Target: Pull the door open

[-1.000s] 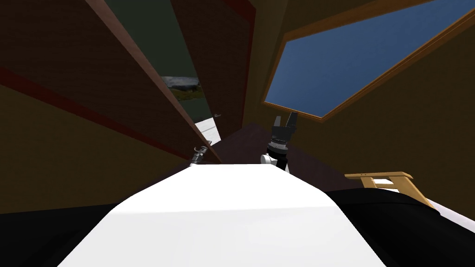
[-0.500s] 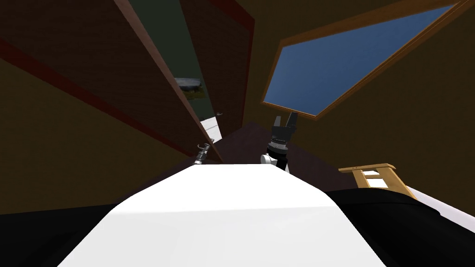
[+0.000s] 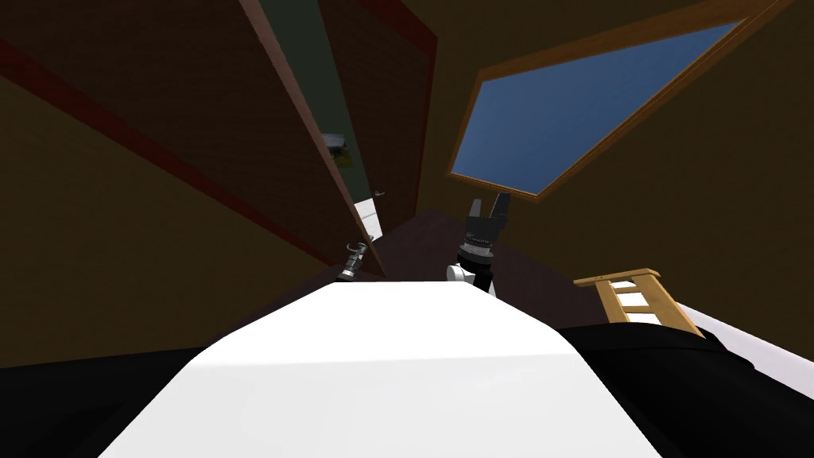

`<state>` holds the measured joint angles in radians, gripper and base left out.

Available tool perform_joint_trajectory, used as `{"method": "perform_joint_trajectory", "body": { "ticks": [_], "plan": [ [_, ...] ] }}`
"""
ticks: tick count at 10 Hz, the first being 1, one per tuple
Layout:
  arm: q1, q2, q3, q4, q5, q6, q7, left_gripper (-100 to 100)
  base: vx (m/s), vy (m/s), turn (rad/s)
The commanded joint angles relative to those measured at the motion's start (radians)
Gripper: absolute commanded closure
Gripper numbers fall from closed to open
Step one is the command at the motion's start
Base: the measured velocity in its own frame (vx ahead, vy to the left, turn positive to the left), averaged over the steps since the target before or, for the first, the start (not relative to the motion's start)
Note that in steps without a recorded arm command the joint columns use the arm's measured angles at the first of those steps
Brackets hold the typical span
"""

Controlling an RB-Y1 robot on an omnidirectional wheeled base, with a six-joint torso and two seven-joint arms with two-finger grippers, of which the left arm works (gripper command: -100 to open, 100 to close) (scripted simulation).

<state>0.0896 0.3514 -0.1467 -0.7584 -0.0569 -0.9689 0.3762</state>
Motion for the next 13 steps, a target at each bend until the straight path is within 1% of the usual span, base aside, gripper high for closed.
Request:
{"method": "perform_joint_trajectory", "body": {
  "ticks": [1,2,3,4,5,6,7,8,9,10,11,13],
  "plan": [
    [-0.004,-0.017,-0.005,-0.027,-0.016,0.031,-0.006,100,-0.069,0.178,-0.048],
    [-0.004,-0.017,-0.005,-0.027,-0.016,0.031,-0.006,100,-0.043,0.093,-0.047],
    [-0.013,-0.029,-0.007,-0.045,-0.029,0.054,-0.011,100,0.001,0.097,-0.009],
    [-0.019,-0.037,-0.009,-0.057,-0.038,0.070,-0.015,100,0.015,0.164,-0.045],
    [-0.022,-0.041,-0.009,-0.063,-0.042,0.078,-0.017,100,0.027,0.190,-0.057],
    [-0.007,-0.047,-0.023,-0.067,-0.044,0.080,-0.013,100,0.013,0.066,-0.060],
    [-0.007,-0.037,-0.017,-0.039,-0.039,0.049,-0.004,100,-0.054,-0.019,-0.278],
    [-0.006,-0.032,-0.013,-0.028,-0.035,0.039,-0.001,100,-0.087,-0.019,-0.223],
    [-0.005,-0.019,-0.004,-0.003,-0.028,0.015,0.008,100,-0.108,-0.040,-0.219],
    [-0.003,-0.005,0.006,0.026,-0.020,-0.012,0.017,100,-0.165,-0.019,-0.338],
    [-0.003,-0.005,0.006,0.026,-0.020,-0.012,0.017,100,-0.118,0.008,-0.097],
    [-0.002,0.011,0.018,0.057,-0.011,-0.041,0.027,100,-0.064,-0.004,-0.123]
  ]
}}
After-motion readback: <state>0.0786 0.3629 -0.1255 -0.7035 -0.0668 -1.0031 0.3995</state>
